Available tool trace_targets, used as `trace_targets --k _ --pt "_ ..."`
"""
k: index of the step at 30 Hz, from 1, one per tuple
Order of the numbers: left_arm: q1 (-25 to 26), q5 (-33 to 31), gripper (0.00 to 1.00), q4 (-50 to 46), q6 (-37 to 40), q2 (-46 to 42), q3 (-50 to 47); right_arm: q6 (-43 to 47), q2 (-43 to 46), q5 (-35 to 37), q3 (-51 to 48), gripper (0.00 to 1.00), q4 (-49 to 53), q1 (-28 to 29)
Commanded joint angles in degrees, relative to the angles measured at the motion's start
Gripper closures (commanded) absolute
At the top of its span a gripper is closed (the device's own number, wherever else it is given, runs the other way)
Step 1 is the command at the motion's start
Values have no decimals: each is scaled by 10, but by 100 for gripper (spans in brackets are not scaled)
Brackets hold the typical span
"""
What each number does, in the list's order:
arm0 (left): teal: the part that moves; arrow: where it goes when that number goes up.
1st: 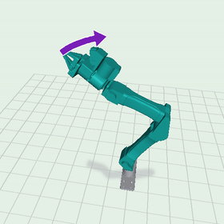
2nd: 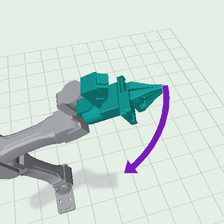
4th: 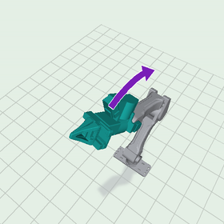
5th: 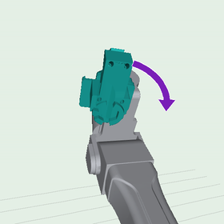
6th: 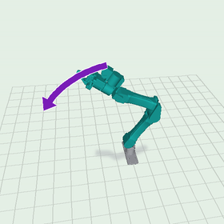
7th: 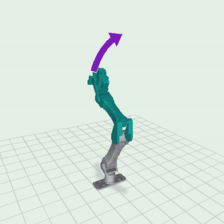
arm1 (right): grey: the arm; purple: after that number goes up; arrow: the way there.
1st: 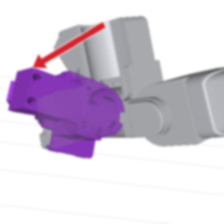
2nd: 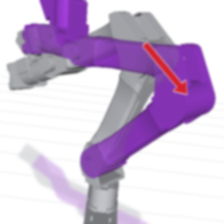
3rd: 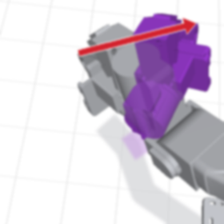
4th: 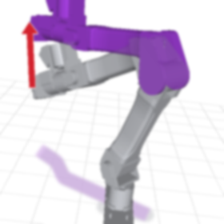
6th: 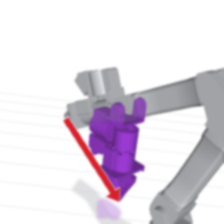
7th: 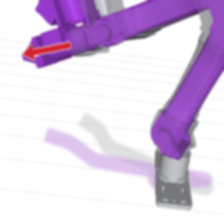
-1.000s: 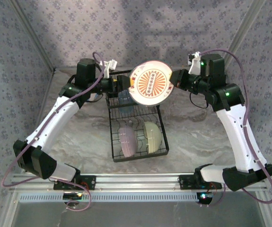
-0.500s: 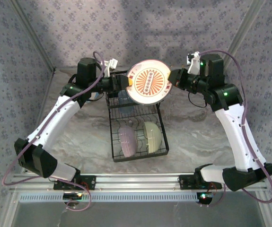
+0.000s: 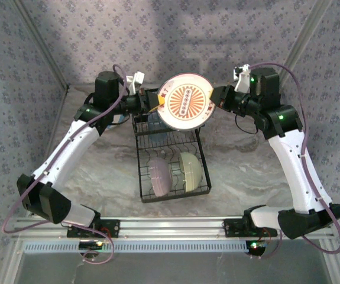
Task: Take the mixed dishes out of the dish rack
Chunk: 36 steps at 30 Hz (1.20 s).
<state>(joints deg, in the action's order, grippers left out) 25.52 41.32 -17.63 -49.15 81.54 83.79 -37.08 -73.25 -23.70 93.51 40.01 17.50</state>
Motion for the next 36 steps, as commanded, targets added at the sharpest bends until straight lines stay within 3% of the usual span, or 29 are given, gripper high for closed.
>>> trace_targets --k 1,7,9,10,17,22,30,36 --pt "1 -28 100 23 -15 -23 -3 -7 7 -29 0 74 -31 0" --pt "-5 -30 100 47 -51 -18 2 6 18 -21 2 19 -31 0" --pt "-6 -28 100 57 -64 -11 12 33 24 5 11 3 -13 7" --pt "-8 -27 100 58 -69 -8 20 46 26 24 18 0 2 13" --pt "-70 -34 100 79 -114 -10 70 99 57 114 16 0 50 49" --pt "-177 -35 100 83 -137 -54 56 117 88 152 -14 1 58 67" --pt "-348 -37 100 108 -156 -95 -52 145 114 181 -57 0 62 96" --pt "-406 -57 100 176 -166 -68 -157 160 127 213 -84 0 72 138"
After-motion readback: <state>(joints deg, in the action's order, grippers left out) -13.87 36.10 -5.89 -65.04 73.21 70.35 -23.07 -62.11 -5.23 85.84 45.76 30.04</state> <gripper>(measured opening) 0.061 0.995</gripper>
